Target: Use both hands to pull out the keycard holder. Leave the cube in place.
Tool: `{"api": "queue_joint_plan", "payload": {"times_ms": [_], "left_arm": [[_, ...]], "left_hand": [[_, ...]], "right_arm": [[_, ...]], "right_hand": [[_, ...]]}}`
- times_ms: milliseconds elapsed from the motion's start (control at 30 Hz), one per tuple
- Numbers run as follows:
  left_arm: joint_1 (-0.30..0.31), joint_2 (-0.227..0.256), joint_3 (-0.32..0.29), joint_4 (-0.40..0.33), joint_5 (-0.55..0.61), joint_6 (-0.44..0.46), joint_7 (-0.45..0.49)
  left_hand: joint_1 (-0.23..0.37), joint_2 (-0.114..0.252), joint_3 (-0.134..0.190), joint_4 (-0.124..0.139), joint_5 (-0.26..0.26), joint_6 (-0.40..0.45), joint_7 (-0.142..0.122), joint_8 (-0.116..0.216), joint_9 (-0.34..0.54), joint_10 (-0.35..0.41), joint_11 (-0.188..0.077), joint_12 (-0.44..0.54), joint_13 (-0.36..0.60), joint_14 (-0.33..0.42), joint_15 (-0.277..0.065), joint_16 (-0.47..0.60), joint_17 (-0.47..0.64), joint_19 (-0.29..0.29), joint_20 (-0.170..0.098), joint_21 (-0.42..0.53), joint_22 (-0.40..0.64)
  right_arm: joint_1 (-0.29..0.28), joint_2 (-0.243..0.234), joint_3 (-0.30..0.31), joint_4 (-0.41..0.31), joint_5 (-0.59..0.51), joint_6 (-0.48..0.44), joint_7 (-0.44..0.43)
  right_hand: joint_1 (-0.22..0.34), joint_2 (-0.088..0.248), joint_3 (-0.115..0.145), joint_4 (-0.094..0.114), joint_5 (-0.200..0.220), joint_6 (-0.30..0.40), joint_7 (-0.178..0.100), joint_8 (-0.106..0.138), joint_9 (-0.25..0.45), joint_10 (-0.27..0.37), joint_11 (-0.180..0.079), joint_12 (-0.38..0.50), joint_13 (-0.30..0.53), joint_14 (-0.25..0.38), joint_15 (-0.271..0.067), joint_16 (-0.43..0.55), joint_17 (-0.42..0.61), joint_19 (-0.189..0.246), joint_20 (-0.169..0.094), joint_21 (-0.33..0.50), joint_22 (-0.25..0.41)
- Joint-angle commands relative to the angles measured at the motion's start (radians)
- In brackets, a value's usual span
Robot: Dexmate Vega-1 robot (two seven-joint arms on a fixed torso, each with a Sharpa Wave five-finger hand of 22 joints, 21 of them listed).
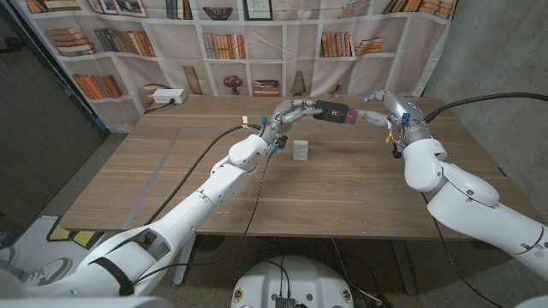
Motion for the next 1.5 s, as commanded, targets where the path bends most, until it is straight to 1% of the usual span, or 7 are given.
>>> {"api": "queue_joint_plan", "payload": {"times_ms": [33,300,633,833,967,1233,1500], "left_arm": [[0.004,0.008,-0.005,-0.017,-0.021,0.018,-0.013],[0.011,0.009,-0.010,-0.018,-0.028,0.010,-0.013],[0.019,0.012,-0.013,-0.024,-0.031,0.009,-0.007],[0.023,0.016,-0.016,-0.030,-0.031,0.012,-0.001],[0.024,0.016,-0.017,-0.030,-0.034,0.011,-0.003],[0.025,0.017,-0.017,-0.034,-0.034,0.011,-0.001],[0.027,0.015,-0.018,-0.033,-0.036,0.005,-0.003]], "left_hand": [[0.014,0.012,0.006,0.003,0.005,0.038,0.043,0.004,0.005,0.015,-0.010,0.006,0.190,-0.007,-0.042,0.002,0.002,-0.005,0.000,0.000,0.003],[0.015,0.012,0.005,0.003,0.005,0.039,0.043,0.004,0.005,0.015,-0.009,0.007,0.191,-0.008,-0.044,0.002,0.003,-0.004,0.004,0.001,0.002],[0.018,0.013,0.005,0.001,0.005,0.037,0.044,0.003,0.005,0.014,-0.007,0.007,0.193,-0.008,-0.045,0.003,0.005,-0.003,0.010,0.001,0.002],[0.018,0.014,0.004,0.003,0.005,0.034,0.044,0.002,0.005,0.013,-0.009,0.006,0.193,-0.009,-0.043,0.003,0.005,-0.003,0.011,0.001,0.002],[0.018,0.014,0.003,0.003,0.005,0.034,0.044,0.002,0.005,0.014,-0.008,0.006,0.193,-0.008,-0.043,0.004,0.006,-0.003,0.012,0.002,0.002],[0.016,0.015,0.003,0.004,0.005,0.034,0.042,0.002,0.005,0.014,-0.007,0.006,0.193,-0.010,-0.042,0.002,0.005,-0.003,0.013,0.002,0.002],[0.016,0.016,0.003,0.005,0.005,0.033,0.043,0.002,0.005,0.013,-0.009,0.006,0.194,-0.010,-0.042,0.002,0.005,-0.003,0.014,0.002,0.002]], "right_arm": [[0.039,-0.024,-0.032,-0.037,-0.010,-0.039,0.033],[0.096,-0.053,-0.073,-0.055,-0.017,-0.068,0.096],[0.152,-0.051,-0.132,-0.050,-0.048,-0.114,0.123],[0.178,-0.053,-0.163,-0.051,-0.069,-0.145,0.137],[0.187,-0.052,-0.175,-0.050,-0.075,-0.153,0.142],[0.211,-0.054,-0.204,-0.051,-0.089,-0.184,0.164],[0.203,-0.056,-0.203,-0.048,-0.093,-0.168,0.150]], "right_hand": [[0.020,-0.005,-0.009,0.007,0.003,0.052,0.005,0.022,0.008,0.020,0.011,0.018,0.002,0.003,-0.002,0.013,0.003,0.002,-0.001,0.002,0.000],[0.041,-0.006,-0.017,0.012,0.005,0.140,-0.013,0.057,0.018,0.052,0.010,0.030,0.000,0.013,-0.005,0.016,0.003,0.012,-0.001,0.007,0.000],[0.053,-0.007,-0.021,0.012,0.006,0.130,-0.020,0.053,0.023,0.029,0.010,0.020,0.000,0.006,-0.005,0.013,0.003,0.005,0.000,0.004,0.000],[0.076,-0.004,-0.020,0.009,0.010,0.148,-0.035,0.060,0.028,0.048,-0.002,0.028,-0.001,0.010,-0.014,0.015,0.002,0.004,-0.001,0.005,-0.001],[0.093,-0.003,-0.023,0.010,0.013,0.186,-0.053,0.077,0.033,0.068,-0.011,0.034,-0.001,0.017,-0.020,0.016,0.002,0.006,-0.001,0.006,-0.001],[0.102,-0.003,-0.027,0.012,0.014,0.215,-0.061,0.090,0.039,0.087,-0.018,0.039,-0.001,0.028,-0.025,0.019,0.002,0.006,-0.001,0.006,-0.001],[0.118,0.001,-0.030,0.012,0.016,0.242,-0.073,0.102,0.045,0.101,-0.035,0.042,-0.002,0.042,-0.037,0.022,0.002,0.006,-0.001,0.006,-0.001]]}}
